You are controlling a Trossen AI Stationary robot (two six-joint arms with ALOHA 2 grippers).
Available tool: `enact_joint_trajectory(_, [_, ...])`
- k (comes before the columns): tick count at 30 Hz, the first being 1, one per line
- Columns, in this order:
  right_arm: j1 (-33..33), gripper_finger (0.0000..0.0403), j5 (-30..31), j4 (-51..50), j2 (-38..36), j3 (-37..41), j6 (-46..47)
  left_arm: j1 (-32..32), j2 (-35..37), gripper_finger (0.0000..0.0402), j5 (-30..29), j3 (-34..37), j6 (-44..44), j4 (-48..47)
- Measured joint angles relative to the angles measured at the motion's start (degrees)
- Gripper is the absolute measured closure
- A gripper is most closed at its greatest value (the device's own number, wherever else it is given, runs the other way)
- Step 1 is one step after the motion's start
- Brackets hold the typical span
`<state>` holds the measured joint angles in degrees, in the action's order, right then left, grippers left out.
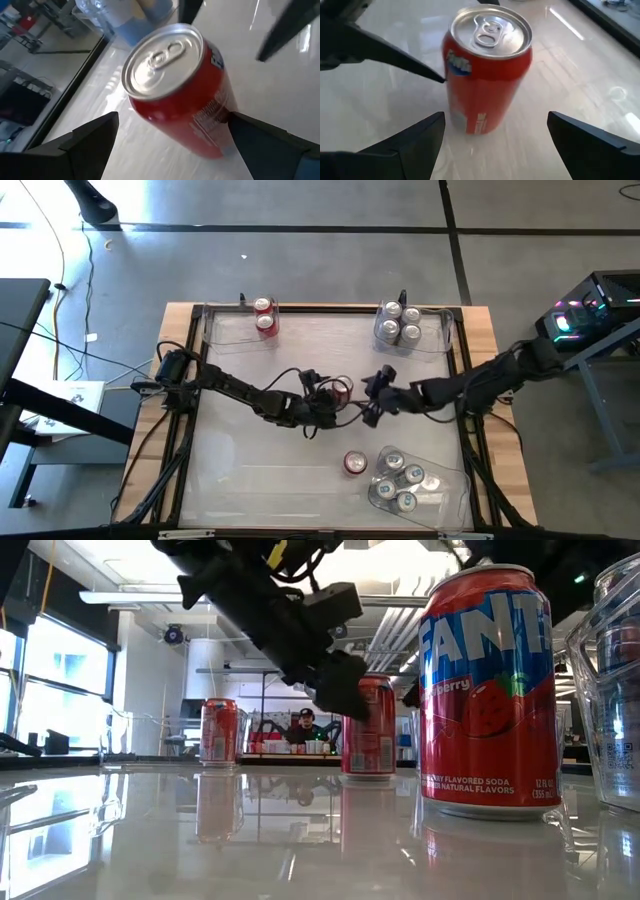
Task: Sort soda cans
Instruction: Put the red soda can into the top left transparent bin
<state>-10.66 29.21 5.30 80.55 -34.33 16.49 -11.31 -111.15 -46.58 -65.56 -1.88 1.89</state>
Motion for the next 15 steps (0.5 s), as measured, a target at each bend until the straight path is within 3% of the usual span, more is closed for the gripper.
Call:
enact_joint_trajectory(8, [5.7, 0.0055, -13.0, 10.6, 3.4, 0.0, -6.5, 0.6, 0.0, 0.0032, -4.0, 0.0, 3.1, -2.1])
enact_joint_trajectory(15, [2.9, 0.0055, -20.2, 12.4, 5.3, 0.0, -3.5, 0.5, 2.2, 0.0032, -10.8, 0.1, -0.7, -13.9])
